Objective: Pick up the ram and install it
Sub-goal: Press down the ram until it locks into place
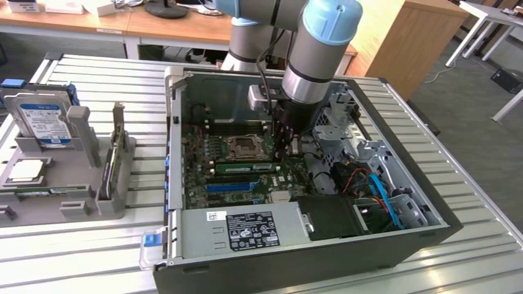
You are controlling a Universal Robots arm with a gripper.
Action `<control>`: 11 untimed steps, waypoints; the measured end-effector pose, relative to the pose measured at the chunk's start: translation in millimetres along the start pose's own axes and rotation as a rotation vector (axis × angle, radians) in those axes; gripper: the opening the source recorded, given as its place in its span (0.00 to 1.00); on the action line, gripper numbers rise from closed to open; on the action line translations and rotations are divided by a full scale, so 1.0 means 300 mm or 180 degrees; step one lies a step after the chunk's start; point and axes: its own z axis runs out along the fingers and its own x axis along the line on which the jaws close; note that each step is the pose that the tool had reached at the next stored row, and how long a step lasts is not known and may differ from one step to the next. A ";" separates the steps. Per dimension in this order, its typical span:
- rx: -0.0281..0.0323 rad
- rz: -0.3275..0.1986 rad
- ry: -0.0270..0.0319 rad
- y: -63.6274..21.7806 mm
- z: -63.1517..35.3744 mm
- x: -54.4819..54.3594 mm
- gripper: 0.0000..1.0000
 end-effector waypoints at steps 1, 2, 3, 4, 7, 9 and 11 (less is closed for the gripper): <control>0.0000 0.0000 0.0000 0.000 0.000 0.000 0.11; 0.0000 0.0000 0.0000 0.000 0.001 0.000 0.11; 0.0001 0.0000 -0.0001 0.000 0.004 0.000 0.11; 0.0001 0.0000 -0.0001 0.000 0.007 0.000 0.11; 0.0001 0.0000 -0.0001 0.000 0.009 0.000 0.11; 0.0001 0.0000 -0.0002 0.000 0.009 0.000 0.11; 0.0002 0.0001 -0.0003 0.000 0.011 -0.004 0.11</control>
